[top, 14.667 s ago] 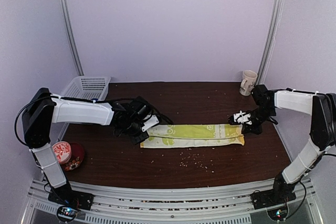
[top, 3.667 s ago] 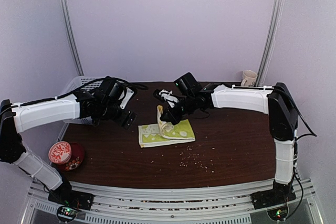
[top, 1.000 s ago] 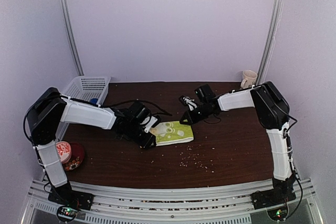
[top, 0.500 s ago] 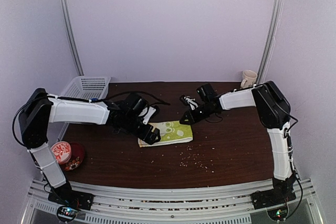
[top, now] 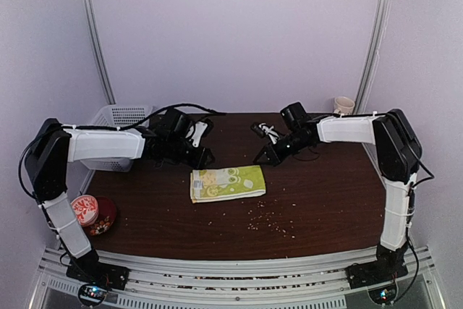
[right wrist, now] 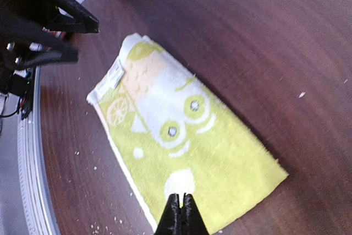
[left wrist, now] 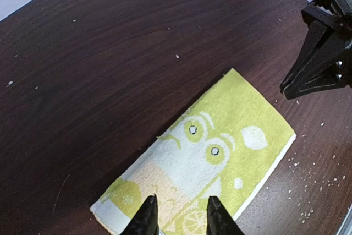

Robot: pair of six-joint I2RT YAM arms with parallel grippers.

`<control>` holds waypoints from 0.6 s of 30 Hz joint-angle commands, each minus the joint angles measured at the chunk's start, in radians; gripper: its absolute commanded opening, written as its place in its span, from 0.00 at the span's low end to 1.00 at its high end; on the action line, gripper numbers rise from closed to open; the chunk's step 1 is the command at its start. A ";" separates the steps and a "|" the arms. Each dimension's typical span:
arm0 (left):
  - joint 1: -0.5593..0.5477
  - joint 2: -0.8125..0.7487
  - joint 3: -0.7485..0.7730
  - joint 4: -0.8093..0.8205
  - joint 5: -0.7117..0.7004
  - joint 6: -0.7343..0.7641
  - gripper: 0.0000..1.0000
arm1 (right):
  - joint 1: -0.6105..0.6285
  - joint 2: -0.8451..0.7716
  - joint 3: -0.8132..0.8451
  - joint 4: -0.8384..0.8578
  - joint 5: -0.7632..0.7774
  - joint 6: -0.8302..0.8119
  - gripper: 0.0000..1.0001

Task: Roll the towels
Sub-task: Smooth out the towel at the center of the board.

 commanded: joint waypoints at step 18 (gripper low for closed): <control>0.089 0.188 -0.059 0.187 0.039 -0.031 0.00 | -0.003 0.203 0.075 -0.328 -0.102 -0.256 0.00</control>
